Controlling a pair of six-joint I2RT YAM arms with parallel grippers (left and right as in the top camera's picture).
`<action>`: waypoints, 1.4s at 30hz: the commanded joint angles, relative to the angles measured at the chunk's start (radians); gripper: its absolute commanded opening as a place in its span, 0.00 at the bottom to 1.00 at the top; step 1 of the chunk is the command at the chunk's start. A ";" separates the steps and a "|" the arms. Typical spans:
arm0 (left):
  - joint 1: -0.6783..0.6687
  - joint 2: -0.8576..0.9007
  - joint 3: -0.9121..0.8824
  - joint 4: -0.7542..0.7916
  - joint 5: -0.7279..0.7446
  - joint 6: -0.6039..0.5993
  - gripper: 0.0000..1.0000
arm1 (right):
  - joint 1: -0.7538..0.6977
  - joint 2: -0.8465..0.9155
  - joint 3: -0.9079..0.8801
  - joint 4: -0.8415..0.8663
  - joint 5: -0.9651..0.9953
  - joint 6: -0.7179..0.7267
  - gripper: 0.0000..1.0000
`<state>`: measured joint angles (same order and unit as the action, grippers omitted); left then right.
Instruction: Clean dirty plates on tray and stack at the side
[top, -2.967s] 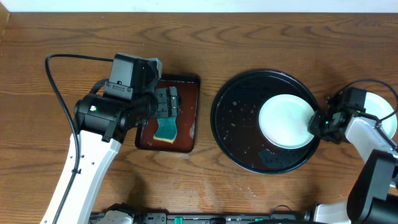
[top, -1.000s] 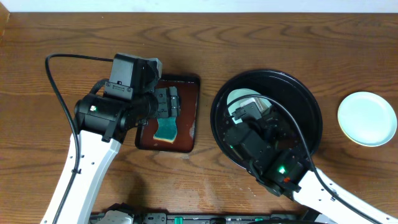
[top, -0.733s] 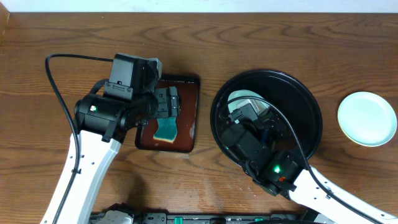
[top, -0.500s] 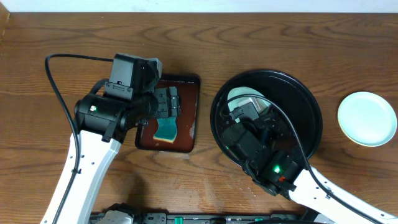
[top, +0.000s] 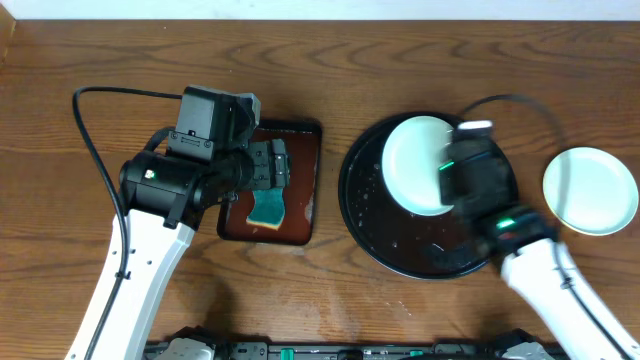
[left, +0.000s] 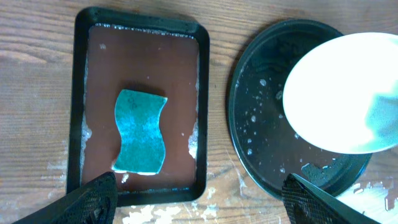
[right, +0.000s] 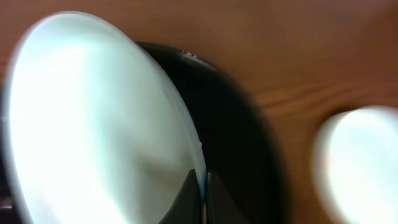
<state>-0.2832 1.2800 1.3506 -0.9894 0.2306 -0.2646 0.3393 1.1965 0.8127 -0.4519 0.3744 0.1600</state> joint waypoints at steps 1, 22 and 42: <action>0.003 0.001 0.023 -0.004 0.002 0.002 0.85 | -0.315 -0.023 0.040 -0.002 -0.765 0.072 0.01; 0.003 0.001 0.023 -0.004 0.002 0.002 0.85 | -1.178 0.232 0.040 0.025 -0.490 0.366 0.01; 0.003 0.001 0.023 -0.004 0.001 0.002 0.85 | -0.531 -0.249 0.110 -0.125 -0.850 0.084 0.51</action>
<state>-0.2832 1.2800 1.3506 -0.9909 0.2306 -0.2646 -0.3054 0.9916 0.9207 -0.5602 -0.4305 0.3443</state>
